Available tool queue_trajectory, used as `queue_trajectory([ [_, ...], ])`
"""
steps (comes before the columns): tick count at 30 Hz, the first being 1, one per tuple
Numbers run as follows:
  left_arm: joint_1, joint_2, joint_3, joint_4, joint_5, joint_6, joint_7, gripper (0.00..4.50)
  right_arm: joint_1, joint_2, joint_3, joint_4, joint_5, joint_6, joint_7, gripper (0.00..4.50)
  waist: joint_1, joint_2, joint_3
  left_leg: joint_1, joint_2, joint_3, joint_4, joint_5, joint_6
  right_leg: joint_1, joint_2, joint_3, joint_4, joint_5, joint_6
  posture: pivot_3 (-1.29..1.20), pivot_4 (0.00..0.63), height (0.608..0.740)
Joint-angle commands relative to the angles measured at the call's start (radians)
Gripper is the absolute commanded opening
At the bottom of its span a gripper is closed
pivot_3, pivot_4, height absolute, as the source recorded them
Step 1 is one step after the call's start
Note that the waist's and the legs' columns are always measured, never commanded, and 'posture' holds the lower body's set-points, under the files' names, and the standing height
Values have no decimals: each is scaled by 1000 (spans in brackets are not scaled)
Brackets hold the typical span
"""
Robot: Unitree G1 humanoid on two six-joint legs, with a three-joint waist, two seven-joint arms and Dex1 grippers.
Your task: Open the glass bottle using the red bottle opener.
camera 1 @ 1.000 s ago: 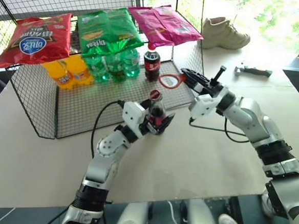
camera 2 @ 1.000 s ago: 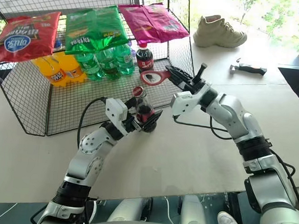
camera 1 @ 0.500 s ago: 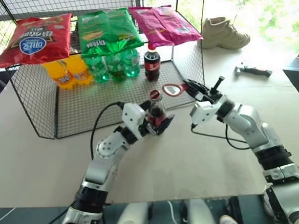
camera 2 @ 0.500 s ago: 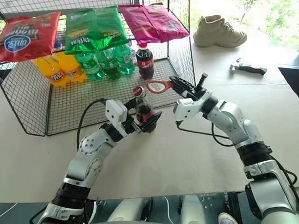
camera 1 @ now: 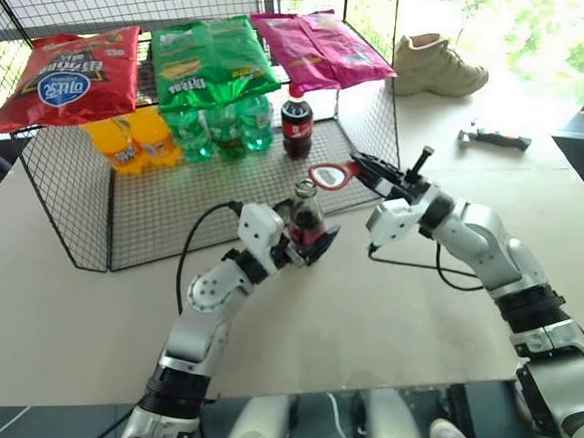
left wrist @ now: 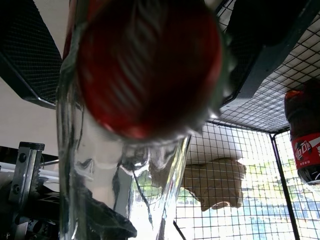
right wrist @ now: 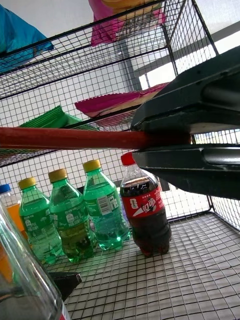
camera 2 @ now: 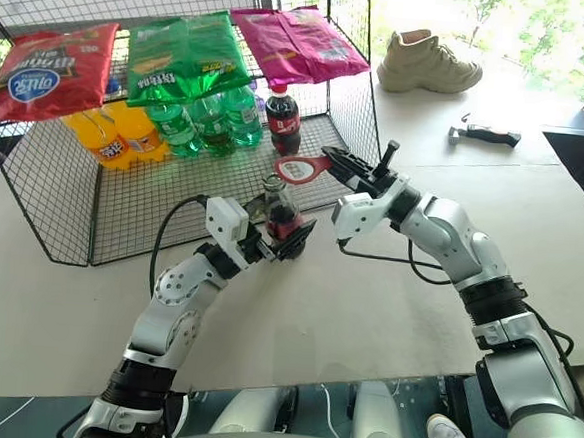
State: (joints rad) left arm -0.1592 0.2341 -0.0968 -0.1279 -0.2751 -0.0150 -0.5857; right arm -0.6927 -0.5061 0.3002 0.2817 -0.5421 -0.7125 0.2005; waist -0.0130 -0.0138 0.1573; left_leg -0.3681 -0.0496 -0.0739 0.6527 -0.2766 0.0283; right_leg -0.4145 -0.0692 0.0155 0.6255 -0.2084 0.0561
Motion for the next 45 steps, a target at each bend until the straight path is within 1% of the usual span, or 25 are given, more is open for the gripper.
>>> queue_trajectory([
  [1,6,1,-2,-46,1,-8,-1,4439,-19,-1,-29,-42,17,-2,-8,0,0,0,0,0,0,0,0,0,0,0,0,0,0,0,0,0,150,740],
  [10,54,26,22,-81,-13,-6,-6,4439,-4,-11,-43,-31,34,8,-6,0,0,0,0,0,0,0,0,0,0,0,0,0,0,0,0,0,150,740],
  [18,116,70,52,-135,-26,9,-11,4439,37,-27,-81,-53,98,52,11,0,0,0,0,0,0,0,0,0,0,0,0,0,0,0,0,0,150,740],
  [23,178,112,110,-189,-37,29,0,4439,95,-40,-140,-87,165,119,34,0,0,0,0,0,1,0,0,0,0,0,0,0,0,0,0,0,150,740],
  [30,267,147,166,-267,-55,52,14,4439,217,-33,-191,-187,258,232,83,0,1,0,0,0,1,0,0,0,0,0,0,0,0,0,0,0,150,740],
  [39,331,159,191,-323,-68,66,18,4439,309,-7,-205,-297,352,360,139,0,1,0,0,0,1,0,0,0,1,0,-1,0,0,0,0,0,150,740],
  [41,344,164,197,-330,-69,68,18,4439,331,2,-203,-325,402,409,174,0,2,0,0,0,1,0,0,0,1,0,-1,0,0,0,0,0,150,740],
  [43,355,169,207,-336,-72,71,21,4439,362,17,-199,-362,491,492,234,0,2,0,0,0,1,0,0,0,1,1,-1,0,0,0,0,0,150,740],
  [45,365,170,221,-339,-78,80,31,4439,396,36,-203,-417,604,620,288,0,3,0,0,0,1,0,0,-2,4,1,-1,0,0,0,0,0,150,740],
])
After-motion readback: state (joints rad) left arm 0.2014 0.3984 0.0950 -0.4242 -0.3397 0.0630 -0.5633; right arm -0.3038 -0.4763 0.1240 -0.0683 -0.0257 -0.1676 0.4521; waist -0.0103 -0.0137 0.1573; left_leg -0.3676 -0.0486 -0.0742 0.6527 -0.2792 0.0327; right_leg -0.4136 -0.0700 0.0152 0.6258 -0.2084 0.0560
